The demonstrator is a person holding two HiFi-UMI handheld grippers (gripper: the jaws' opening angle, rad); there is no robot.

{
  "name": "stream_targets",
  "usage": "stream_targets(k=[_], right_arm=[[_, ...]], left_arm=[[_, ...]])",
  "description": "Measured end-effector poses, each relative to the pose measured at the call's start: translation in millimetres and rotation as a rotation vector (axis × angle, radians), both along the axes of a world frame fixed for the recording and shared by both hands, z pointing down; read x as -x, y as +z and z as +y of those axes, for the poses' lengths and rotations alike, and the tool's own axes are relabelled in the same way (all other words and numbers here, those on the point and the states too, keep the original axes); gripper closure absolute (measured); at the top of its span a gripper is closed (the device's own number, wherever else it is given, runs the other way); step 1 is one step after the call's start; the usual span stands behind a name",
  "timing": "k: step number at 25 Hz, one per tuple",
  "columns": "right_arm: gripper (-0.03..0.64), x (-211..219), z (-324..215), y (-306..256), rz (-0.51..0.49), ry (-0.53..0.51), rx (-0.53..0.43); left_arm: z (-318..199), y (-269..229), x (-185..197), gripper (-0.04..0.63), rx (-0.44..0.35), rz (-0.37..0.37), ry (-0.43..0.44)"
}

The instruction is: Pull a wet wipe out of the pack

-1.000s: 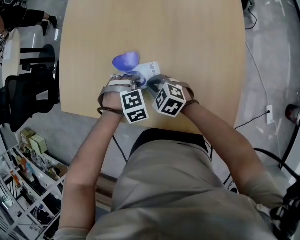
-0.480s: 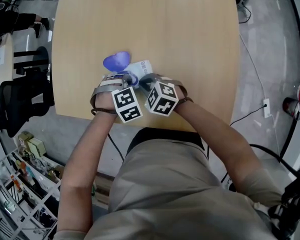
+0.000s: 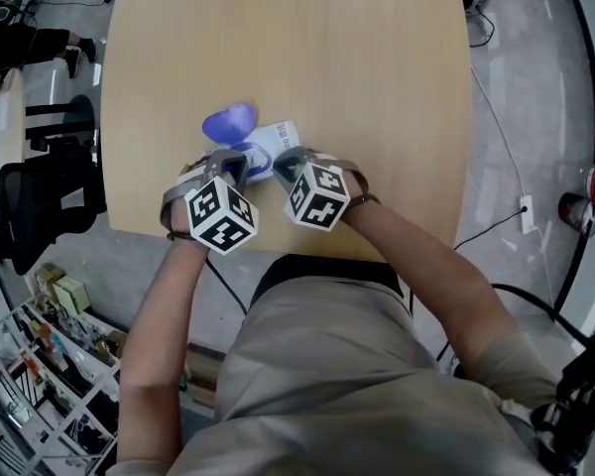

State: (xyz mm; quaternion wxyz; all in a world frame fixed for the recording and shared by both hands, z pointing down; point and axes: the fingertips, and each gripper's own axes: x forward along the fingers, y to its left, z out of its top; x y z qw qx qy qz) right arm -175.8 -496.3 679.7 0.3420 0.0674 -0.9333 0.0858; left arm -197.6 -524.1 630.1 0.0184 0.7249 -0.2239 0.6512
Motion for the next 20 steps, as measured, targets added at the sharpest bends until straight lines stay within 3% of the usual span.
stream_targets(k=[11, 20], right_arm=[[0.614, -4, 1, 1, 0.025, -0.001, -0.01], [0.614, 0, 3, -1, 0.052, 0.006, -0.024]], left_arm=[[-7, -52, 10, 0.589, -0.083, 0.158, -0.179], [4, -95, 32, 0.589, -0.174, 0.208, -0.237]])
